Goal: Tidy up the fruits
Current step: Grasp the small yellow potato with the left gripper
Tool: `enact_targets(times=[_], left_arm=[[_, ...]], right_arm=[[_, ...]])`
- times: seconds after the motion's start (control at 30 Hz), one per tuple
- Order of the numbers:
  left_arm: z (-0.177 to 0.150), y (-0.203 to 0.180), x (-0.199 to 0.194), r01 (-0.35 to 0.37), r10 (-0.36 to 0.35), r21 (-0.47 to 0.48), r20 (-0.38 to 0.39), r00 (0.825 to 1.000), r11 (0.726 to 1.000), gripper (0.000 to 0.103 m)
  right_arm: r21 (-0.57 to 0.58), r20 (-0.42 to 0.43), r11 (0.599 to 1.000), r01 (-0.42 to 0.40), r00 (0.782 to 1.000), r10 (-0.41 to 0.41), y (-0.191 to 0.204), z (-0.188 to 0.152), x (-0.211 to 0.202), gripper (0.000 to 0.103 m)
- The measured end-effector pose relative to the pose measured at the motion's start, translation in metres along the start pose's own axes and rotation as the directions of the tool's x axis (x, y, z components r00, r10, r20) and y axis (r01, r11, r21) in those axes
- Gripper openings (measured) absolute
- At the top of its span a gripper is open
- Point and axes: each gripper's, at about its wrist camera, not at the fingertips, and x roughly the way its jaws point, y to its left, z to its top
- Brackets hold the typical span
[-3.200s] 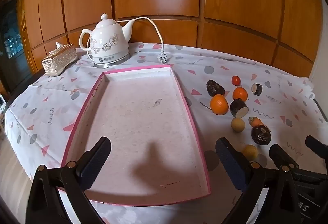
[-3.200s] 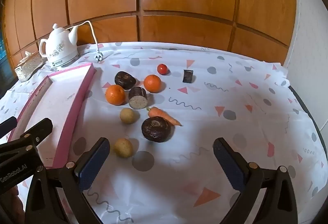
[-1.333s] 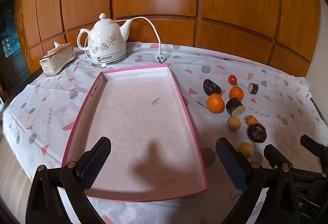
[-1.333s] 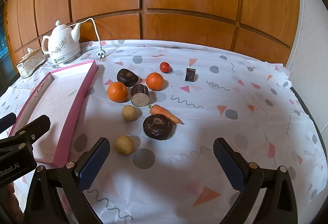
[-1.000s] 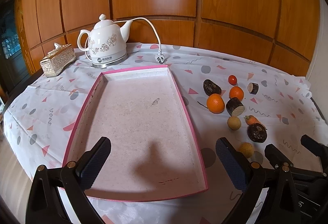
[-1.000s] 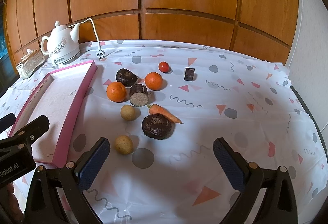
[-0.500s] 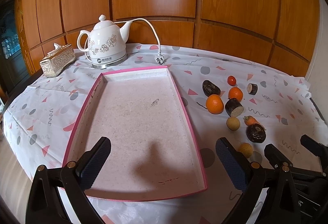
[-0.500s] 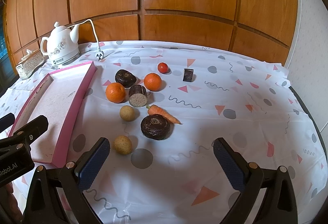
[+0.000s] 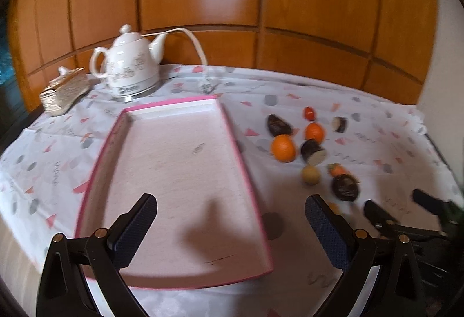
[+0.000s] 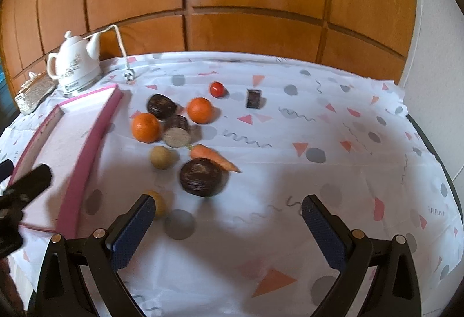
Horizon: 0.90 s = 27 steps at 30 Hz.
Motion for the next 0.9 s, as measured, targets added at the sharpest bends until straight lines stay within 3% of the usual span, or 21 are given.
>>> enact_targets(times=[0.17,0.33,0.4,0.47,0.53,0.6,0.7,0.9], left_arm=[[0.011,-0.013,0.006,0.124,-0.124,0.028,-0.013,0.992,0.992,0.103],[0.02,-0.033,0.019,0.203,-0.198,0.075,-0.061,0.978,0.976,0.103],[0.019,-0.043,0.024,0.192,-0.183,0.122,-0.083,0.98,0.974,0.101],[0.016,-0.052,0.027,0.224,-0.209,0.159,-0.104,0.972,0.961,0.092],[0.012,-0.064,0.033,0.247,-0.222,0.2,-0.14,0.965,0.948,0.072],[0.008,-0.073,0.038,0.268,-0.234,0.223,-0.165,0.958,0.937,0.069],[0.004,-0.081,0.048,0.312,-0.263,0.23,-0.219,0.94,0.922,0.05],[-0.008,-0.082,0.067,0.353,-0.289,0.197,-0.294,0.911,0.915,0.044]], right_arm=[[0.062,-0.047,0.998,0.006,0.999,-0.003,-0.029,0.0,0.014,0.096],[0.081,-0.052,0.997,0.01,0.999,-0.005,-0.046,-0.001,0.018,0.07],[0.087,-0.052,0.996,0.021,0.999,-0.016,-0.05,-0.001,0.018,0.058],[0.087,-0.056,0.996,0.028,0.998,-0.023,-0.054,-0.001,0.02,0.051],[0.093,-0.064,0.995,0.029,0.998,-0.023,-0.057,-0.003,0.021,0.05],[0.099,-0.069,0.994,0.033,0.997,-0.026,-0.06,-0.005,0.023,0.05],[0.115,-0.076,0.993,0.033,0.997,-0.025,-0.065,-0.006,0.025,0.05],[0.124,-0.088,0.992,0.012,0.996,-0.001,-0.067,-0.009,0.028,0.05]])
